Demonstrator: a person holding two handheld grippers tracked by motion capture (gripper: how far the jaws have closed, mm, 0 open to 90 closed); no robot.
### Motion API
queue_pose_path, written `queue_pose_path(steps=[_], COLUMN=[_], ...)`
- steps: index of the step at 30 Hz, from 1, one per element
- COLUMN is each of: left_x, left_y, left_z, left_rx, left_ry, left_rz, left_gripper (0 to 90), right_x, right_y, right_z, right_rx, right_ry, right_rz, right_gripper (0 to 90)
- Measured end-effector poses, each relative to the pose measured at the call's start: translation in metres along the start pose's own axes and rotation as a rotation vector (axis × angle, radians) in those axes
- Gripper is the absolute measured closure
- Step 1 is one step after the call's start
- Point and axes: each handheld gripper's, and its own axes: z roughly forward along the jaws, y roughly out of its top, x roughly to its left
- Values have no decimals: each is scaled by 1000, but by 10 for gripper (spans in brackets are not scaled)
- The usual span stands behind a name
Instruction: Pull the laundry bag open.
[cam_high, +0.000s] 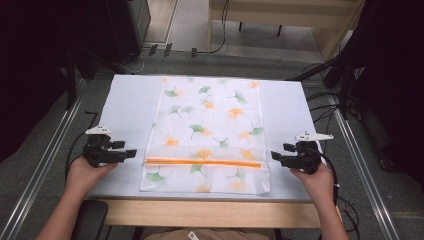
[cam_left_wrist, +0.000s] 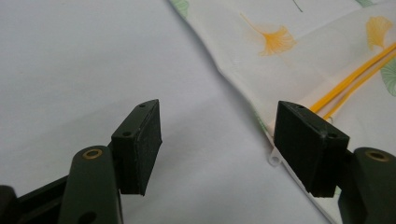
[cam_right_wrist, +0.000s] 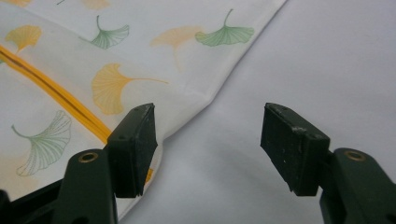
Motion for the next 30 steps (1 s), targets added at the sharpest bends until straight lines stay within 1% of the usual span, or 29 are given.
queue_pose_path(steps=[4, 6, 9, 15, 19, 22, 26, 28, 30], left_x=[5, 7, 9, 8, 8, 8, 7, 7, 8], left_y=[-1, -2, -2, -1, -2, -2, -1, -1, -2], left_z=[0, 0, -2, -1, -1, 0, 1, 1, 1], left_rx=[25, 31, 20, 28, 27, 30, 34, 30, 37], left_ry=[43, 50, 50, 48, 48, 40, 49, 43, 46], left_rz=[-38, -50, -59, -49, -54, -54, -51, -55, -57], left_gripper=[333, 334, 333, 333, 334, 333, 333, 333, 333], right_x=[-6, -8, -9, -9, -9, -9, -9, -8, -9], right_y=[-2, -2, -3, -3, -3, -4, -4, -4, -4], right_z=[-2, -2, -2, -1, 0, 1, 2, 2, 3], right_rx=[-11, -6, -2, 4, 10, 17, 21, 25, 28], right_ry=[-28, -40, -45, -43, -43, -41, -42, -40, -37], right_rz=[26, 38, 47, 45, 47, 44, 42, 44, 41], right_gripper=[365, 365, 365, 365, 364, 363, 362, 361, 360])
